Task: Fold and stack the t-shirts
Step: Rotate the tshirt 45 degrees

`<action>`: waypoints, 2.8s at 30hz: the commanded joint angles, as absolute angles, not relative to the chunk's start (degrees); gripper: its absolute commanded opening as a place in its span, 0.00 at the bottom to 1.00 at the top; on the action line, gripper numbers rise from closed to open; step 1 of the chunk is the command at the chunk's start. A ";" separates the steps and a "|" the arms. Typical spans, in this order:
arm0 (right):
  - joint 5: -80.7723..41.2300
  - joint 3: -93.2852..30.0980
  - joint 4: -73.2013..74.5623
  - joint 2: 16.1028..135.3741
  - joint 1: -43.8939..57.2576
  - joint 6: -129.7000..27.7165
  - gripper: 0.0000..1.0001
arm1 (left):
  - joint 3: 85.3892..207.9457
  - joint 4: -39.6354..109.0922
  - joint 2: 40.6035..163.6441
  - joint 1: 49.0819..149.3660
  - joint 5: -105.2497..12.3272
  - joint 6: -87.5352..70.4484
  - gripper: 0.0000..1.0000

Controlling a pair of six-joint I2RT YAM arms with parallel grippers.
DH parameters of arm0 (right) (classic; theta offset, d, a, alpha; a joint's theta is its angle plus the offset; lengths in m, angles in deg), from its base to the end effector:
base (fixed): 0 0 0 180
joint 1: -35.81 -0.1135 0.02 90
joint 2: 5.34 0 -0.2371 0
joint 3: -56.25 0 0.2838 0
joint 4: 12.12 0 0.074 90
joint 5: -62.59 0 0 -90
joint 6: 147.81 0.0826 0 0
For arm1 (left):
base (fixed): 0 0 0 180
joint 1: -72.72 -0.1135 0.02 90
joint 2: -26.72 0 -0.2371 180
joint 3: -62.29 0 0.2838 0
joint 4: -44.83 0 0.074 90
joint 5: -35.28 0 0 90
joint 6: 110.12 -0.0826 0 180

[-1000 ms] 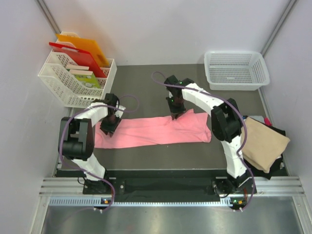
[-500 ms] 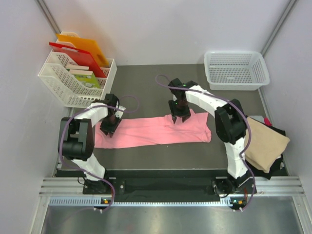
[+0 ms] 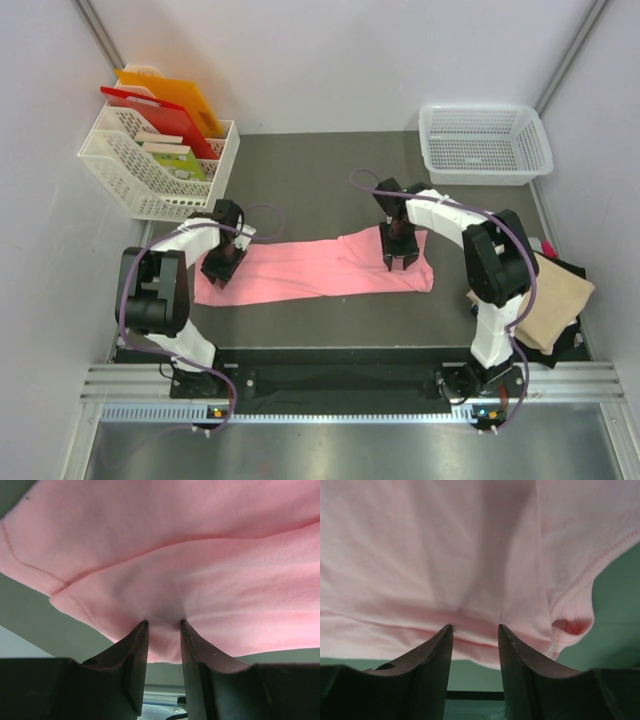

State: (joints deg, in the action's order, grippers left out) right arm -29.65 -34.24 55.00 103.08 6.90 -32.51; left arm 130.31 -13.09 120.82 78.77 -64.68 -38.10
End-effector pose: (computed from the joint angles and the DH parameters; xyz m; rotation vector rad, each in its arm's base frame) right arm 0.3328 0.1801 0.0951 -0.0934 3.0455 0.0070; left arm 0.3079 -0.0183 0.0707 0.6199 2.9792 0.2803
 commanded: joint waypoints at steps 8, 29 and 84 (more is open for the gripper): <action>-33.39 -41.54 50.62 112.77 10.32 -34.43 0.40 | 126.88 -9.47 119.00 78.96 -67.99 -38.76 0.37; -25.04 -87.68 50.45 142.13 16.73 -38.21 0.37 | 132.42 -25.12 124.18 92.68 -56.74 -34.89 0.37; -32.77 -74.00 55.46 130.01 11.64 -39.44 0.52 | 135.24 -21.35 122.08 83.10 -58.15 -34.80 0.35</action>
